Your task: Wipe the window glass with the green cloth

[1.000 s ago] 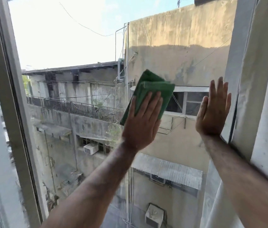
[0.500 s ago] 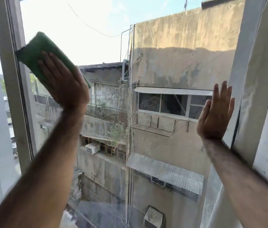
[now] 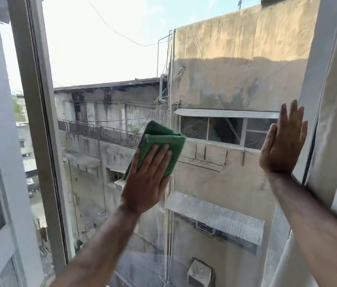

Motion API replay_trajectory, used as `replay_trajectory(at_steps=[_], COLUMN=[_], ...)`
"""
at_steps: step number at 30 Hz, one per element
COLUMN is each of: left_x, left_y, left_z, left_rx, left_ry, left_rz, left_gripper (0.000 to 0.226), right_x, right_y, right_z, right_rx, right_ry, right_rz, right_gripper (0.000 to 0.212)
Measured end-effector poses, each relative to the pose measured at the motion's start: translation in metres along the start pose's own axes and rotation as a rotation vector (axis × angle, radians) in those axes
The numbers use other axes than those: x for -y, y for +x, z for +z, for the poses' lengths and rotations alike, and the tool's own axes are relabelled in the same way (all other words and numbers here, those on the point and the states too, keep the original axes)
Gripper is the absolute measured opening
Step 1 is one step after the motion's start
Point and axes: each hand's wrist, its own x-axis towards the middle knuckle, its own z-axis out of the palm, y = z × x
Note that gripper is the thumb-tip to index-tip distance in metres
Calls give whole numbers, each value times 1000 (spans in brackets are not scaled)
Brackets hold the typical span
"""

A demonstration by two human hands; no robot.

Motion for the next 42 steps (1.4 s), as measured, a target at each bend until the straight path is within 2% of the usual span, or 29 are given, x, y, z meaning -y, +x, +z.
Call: replay_trajectory(at_steps=[3,7,10,12,17,21,25,30,36,38,42], left_x=[50,89,85,71,42,32,38,56,78,78,83], left_y=[-6,86,153,166,111,40,20,38,74,80,88], left_z=[-4,-19,-32,-33,-19,-11,-25,-63,-96,-98,-103], left_rx=[-17,-166,-231,-236,-152,-62,-11,-114,-48,-39,58], left_ry=[-14,-74,-97,-84,-68,-57,-59,-96,-177,-131,-41], left_rz=[-202,-619,-782,-747,-422,-343,-275,-266,-305,-363,-467], left_gripper=[72,70,71,70,71,74,71,43,28,36,72], right_x=[2,0,-1,-2,-1,1,1,0,1,2,2], right_y=[-2,-4,-2,-3,-2,-1,-1,-1,-1,-1,-1], right_z=[0,2,4,5,4,2,1,0,-2,-2,-2], right_rx=[5,-10,-12,-13,-7,7,6,10,23,32,44], right_ry=[-5,-3,-9,-9,-5,-5,-10,-18,-17,-12,-10], right_rz=[-2,3,-3,-9,-2,8,10,10,18,24,22], right_gripper=[54,55,55,55,55,55,55,55,55,55,55])
